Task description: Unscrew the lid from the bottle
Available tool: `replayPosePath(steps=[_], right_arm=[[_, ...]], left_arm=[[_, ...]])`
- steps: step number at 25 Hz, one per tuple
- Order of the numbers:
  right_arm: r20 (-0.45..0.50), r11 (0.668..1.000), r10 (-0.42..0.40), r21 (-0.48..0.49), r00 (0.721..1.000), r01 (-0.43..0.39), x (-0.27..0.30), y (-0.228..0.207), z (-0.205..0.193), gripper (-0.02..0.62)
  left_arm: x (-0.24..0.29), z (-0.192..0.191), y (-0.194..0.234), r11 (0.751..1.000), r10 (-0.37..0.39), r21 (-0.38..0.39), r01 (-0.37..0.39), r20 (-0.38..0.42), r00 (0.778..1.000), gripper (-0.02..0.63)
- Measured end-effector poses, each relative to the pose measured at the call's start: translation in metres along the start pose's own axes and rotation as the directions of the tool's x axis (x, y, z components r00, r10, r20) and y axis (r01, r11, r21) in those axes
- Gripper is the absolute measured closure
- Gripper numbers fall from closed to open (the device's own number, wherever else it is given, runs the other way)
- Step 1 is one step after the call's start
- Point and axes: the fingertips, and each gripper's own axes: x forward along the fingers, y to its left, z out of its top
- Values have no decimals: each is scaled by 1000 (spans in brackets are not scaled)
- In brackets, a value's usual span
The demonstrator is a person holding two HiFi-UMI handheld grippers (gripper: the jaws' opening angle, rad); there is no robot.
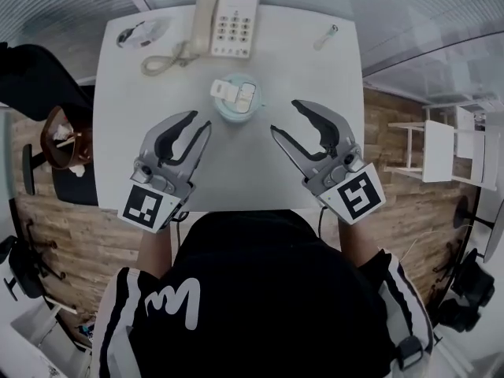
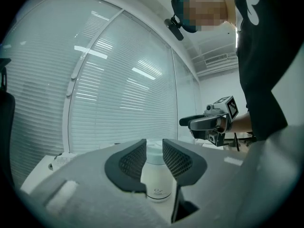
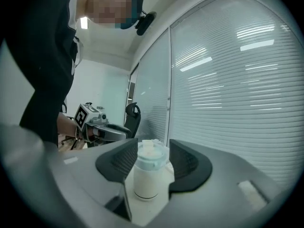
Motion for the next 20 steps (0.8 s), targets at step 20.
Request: replayPosePath(steps=[20], right_arm=[[-38,976,216,16,976,-215,46,5,-44,189]], left_arm=[[42,-86,-11,985,-147,58,159,-174,974,235]])
